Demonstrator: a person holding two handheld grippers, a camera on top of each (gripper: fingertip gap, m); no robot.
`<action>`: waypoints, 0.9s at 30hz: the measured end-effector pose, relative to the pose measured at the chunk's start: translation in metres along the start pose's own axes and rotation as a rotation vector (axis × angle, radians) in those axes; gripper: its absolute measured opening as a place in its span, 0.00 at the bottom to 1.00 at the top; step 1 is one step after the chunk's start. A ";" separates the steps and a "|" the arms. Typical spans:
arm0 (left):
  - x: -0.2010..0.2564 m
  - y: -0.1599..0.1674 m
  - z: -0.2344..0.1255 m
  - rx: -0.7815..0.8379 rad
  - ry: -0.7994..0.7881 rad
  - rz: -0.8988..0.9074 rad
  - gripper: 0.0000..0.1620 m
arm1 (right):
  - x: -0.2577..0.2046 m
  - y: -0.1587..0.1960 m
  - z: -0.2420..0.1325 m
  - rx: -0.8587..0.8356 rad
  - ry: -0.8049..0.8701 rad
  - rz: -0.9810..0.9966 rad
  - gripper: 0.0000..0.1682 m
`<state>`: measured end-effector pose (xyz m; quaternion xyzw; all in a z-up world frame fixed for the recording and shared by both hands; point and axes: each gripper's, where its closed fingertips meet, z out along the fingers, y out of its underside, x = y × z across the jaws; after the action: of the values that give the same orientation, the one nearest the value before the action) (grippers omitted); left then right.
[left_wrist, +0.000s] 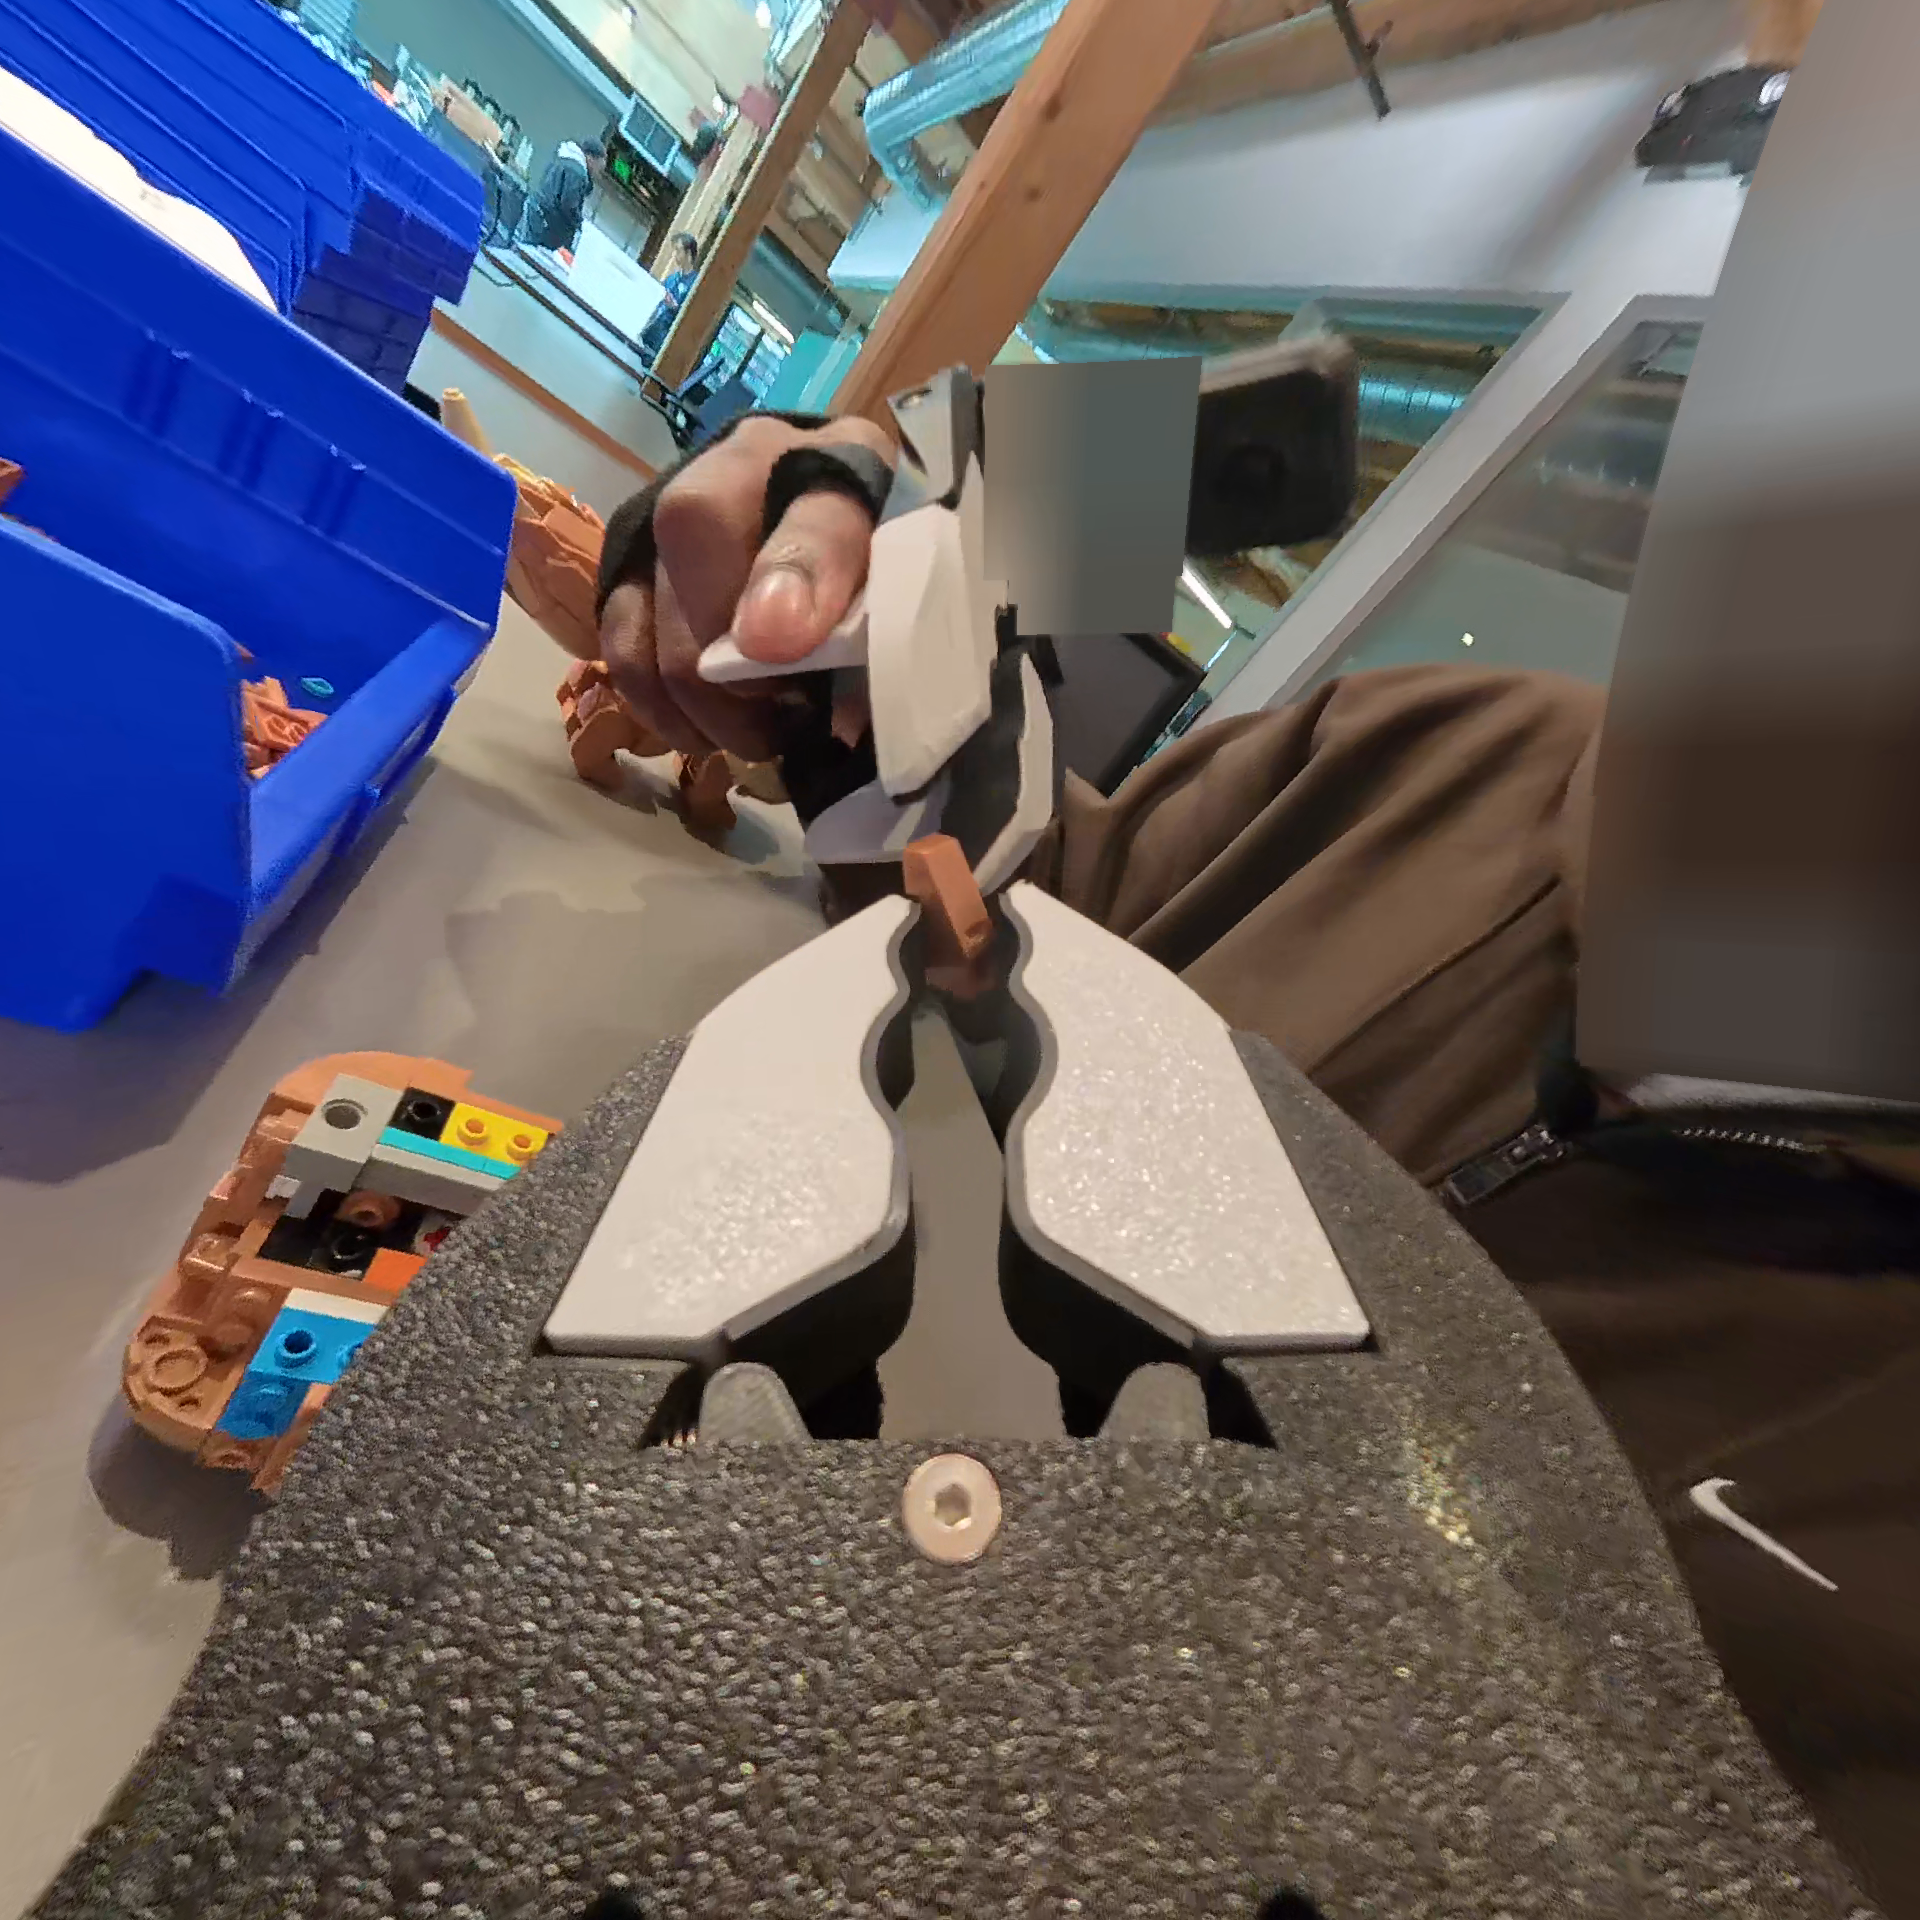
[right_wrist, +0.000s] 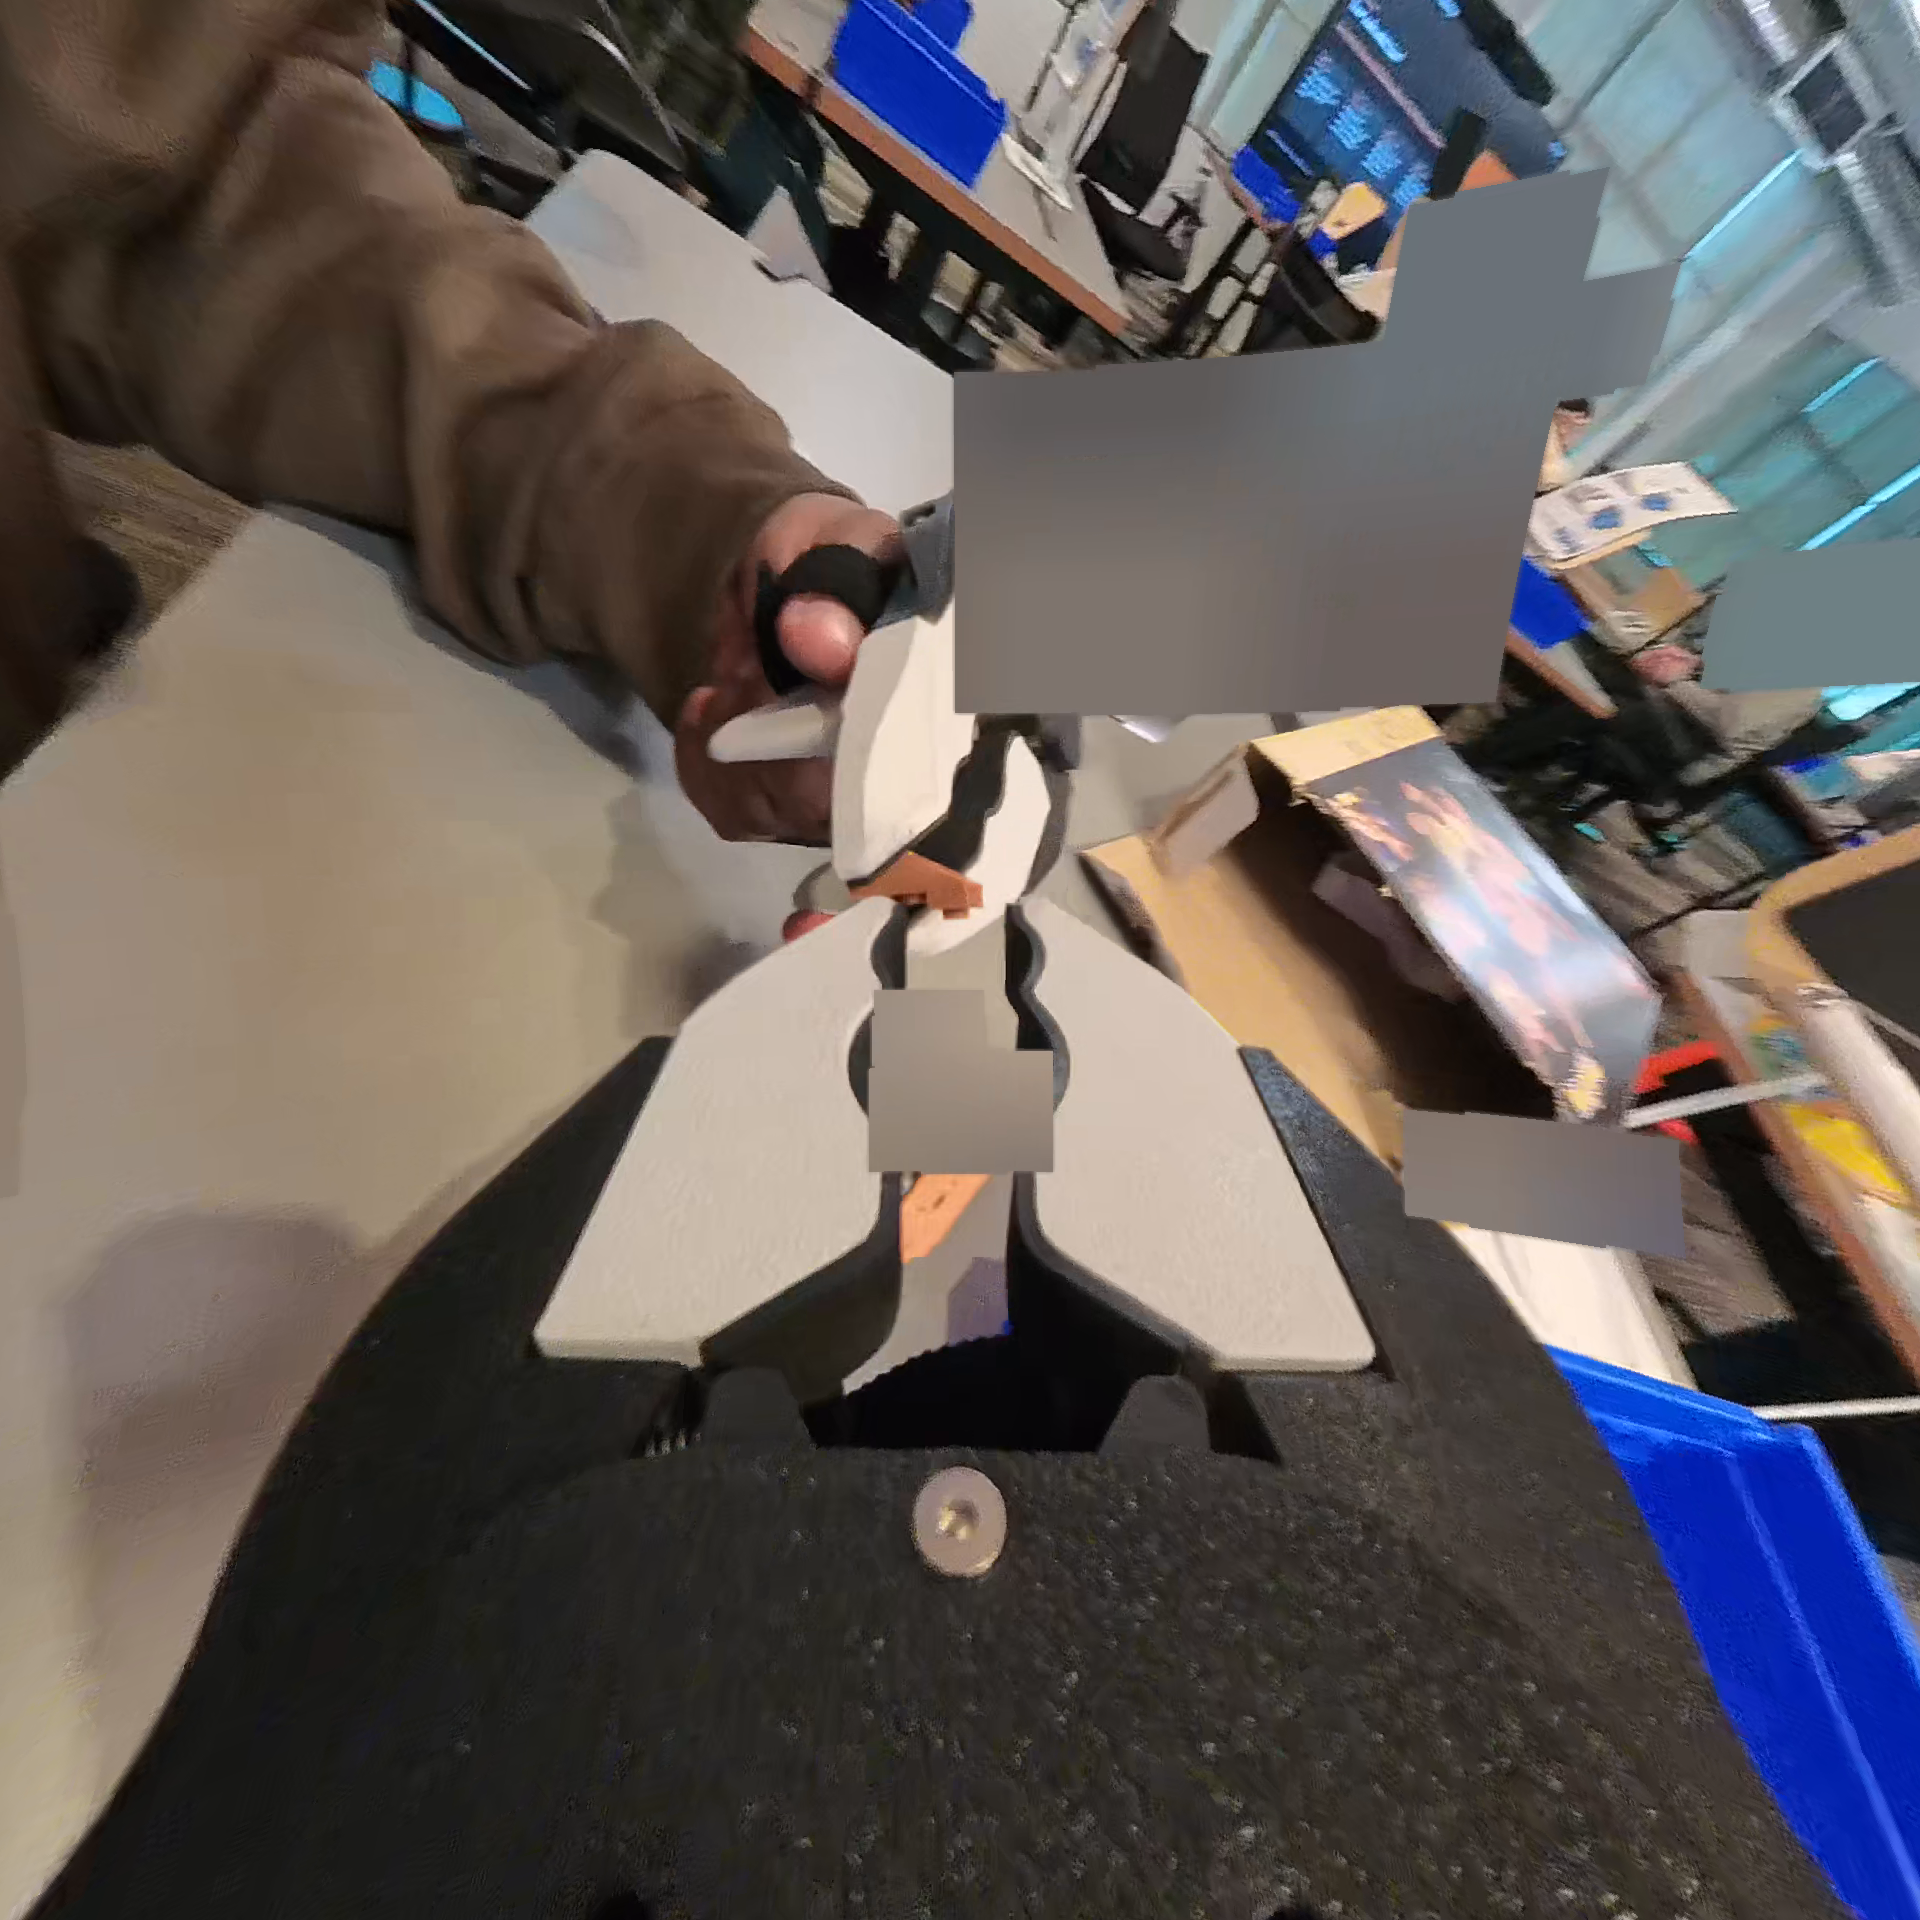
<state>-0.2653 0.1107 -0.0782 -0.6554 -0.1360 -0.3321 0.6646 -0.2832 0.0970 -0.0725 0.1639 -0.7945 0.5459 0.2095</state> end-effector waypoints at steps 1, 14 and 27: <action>0.001 0.002 0.001 -0.017 -0.001 0.010 0.08 | -0.003 0.002 0.001 0.000 -0.027 0.014 0.10; -0.020 0.001 -0.003 0.006 -0.111 -0.034 0.08 | 0.003 0.020 0.006 -0.066 0.038 0.058 0.06; -0.047 0.000 -0.007 -0.065 -0.439 0.375 0.05 | 0.014 0.038 0.003 -0.120 0.151 0.198 0.05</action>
<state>-0.3023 0.1163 -0.1078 -0.7464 -0.1423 -0.0579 0.6475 -0.3143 0.1073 -0.0964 0.0303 -0.8200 0.5261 0.2235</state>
